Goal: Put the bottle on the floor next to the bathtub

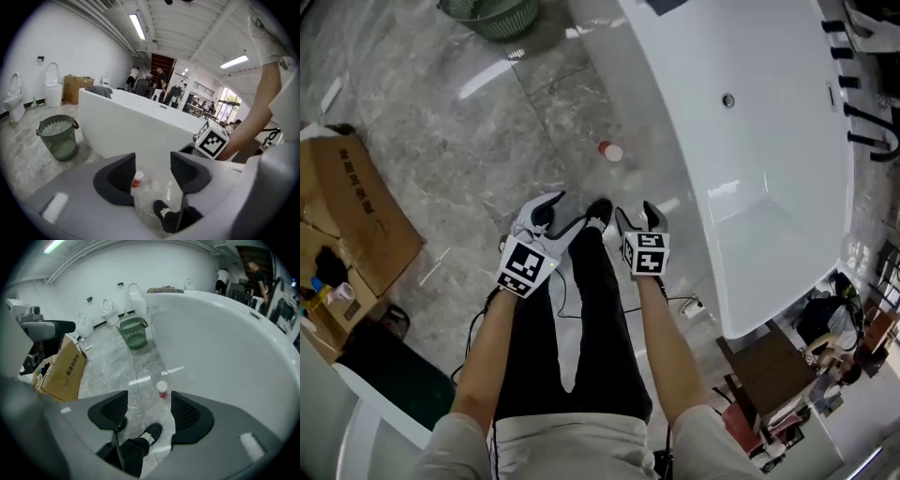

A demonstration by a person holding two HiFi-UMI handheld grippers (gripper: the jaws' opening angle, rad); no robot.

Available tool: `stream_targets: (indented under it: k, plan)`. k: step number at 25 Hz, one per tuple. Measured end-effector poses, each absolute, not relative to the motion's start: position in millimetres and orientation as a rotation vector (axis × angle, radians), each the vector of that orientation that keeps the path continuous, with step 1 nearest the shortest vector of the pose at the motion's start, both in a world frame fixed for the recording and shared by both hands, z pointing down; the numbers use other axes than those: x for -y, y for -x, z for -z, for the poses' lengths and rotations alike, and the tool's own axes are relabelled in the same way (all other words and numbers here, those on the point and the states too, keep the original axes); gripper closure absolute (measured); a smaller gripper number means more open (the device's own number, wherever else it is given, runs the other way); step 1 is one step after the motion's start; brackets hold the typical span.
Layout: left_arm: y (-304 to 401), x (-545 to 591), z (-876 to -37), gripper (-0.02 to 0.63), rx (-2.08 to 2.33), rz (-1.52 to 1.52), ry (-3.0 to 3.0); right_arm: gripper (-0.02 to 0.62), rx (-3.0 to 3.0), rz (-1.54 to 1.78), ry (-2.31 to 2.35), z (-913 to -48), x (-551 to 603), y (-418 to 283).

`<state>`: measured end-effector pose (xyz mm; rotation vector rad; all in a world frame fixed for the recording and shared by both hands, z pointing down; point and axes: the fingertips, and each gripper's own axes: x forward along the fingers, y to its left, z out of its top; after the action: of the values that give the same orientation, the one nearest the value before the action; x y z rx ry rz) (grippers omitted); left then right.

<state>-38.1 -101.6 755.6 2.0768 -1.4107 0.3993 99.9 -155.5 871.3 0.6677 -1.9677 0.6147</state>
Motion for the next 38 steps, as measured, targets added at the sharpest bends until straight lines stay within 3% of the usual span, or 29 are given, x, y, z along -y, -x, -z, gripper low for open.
stream_targets:
  k: [21, 30, 38]
  plan:
    - [-9.6, 54.5, -596.0, 0.319, 1.071, -0.530, -2.185, 0.305, 2.072, -0.941, -1.197, -621.9, 37.4, -139.7]
    - [-37.6, 35.8, -537.3, 0.319, 0.971, -0.579, -2.290, 0.305, 2.140, -0.972, -1.271, -565.8, 15.0, -137.1]
    - [-21.1, 22.3, -534.6, 0.319, 0.940, -0.639, -2.306, 0.305, 2.161, -0.951, -1.274, -553.3, 4.6, -124.5]
